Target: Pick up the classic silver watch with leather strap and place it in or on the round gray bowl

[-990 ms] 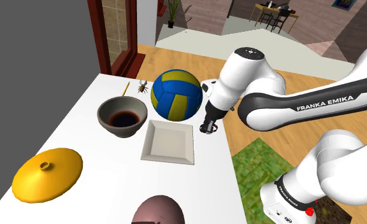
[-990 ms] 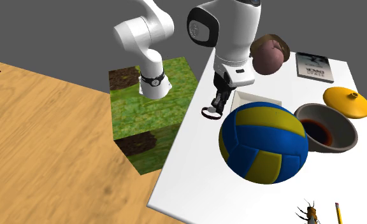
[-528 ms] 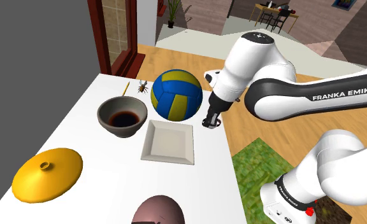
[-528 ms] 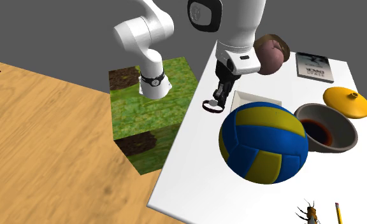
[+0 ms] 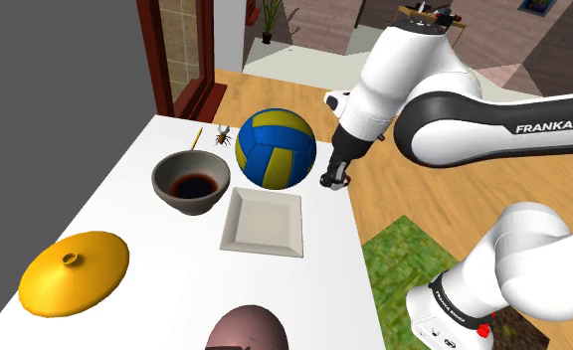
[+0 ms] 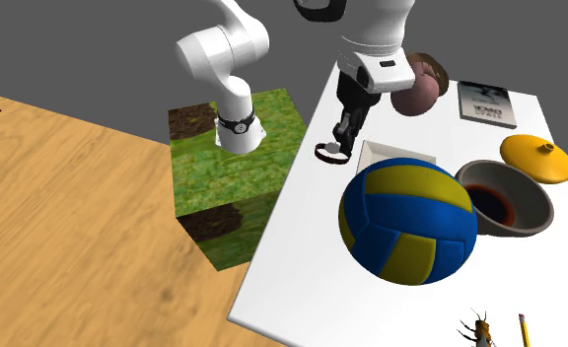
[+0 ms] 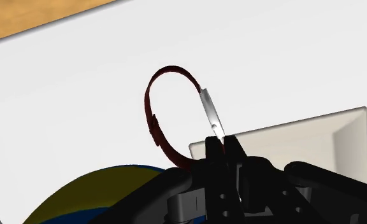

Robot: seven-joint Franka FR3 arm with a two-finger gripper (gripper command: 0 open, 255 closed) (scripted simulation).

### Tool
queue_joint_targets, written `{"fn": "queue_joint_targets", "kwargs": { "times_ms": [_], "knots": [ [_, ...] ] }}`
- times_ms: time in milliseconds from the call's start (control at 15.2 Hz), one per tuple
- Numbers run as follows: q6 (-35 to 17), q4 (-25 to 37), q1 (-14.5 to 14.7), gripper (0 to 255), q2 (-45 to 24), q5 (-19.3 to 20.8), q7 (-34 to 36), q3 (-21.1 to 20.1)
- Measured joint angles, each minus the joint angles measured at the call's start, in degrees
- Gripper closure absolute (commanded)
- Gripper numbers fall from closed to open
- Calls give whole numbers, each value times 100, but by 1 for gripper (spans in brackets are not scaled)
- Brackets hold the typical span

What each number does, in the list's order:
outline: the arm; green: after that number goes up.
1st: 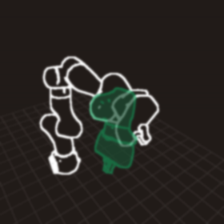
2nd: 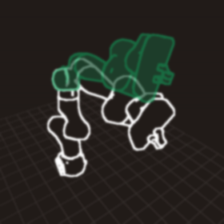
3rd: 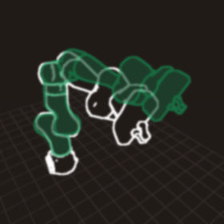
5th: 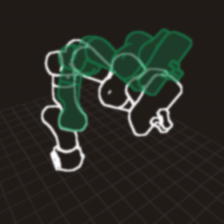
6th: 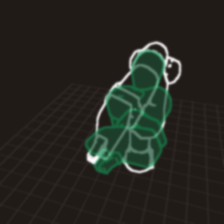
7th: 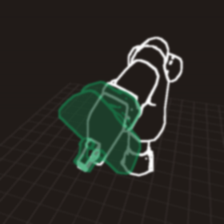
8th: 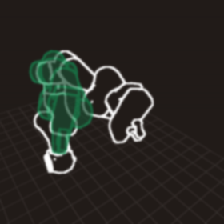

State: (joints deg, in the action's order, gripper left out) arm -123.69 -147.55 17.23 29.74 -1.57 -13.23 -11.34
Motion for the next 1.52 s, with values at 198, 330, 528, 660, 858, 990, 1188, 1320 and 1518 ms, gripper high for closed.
{"fn": "queue_joint_targets", "kwargs": {
  "times_ms": [198, 330, 528, 660, 858, 990, 1188, 1320, 1518],
  "knots": [
    [273, 177, 3, 255, 98, -2, -25, 26],
    [441, 305, 2, 255, 137, -1, -36, 39],
    [675, 490, 0, 255, 187, 2, -53, 59],
    [856, 623, 3, 255, 236, 0, -59, 69],
    [1082, 810, 1, 255, 275, 3, -72, 85],
    [1115, 1096, -3, 255, 22, 15, 24, 3],
    [1073, 1630, 0, 255, -566, 59, 298, -223],
    [1068, 2057, 4, 255, -1012, 125, 518, -392],
    [1103, 2713, 6, 255, -1662, 276, 808, -593]
  ]
}}
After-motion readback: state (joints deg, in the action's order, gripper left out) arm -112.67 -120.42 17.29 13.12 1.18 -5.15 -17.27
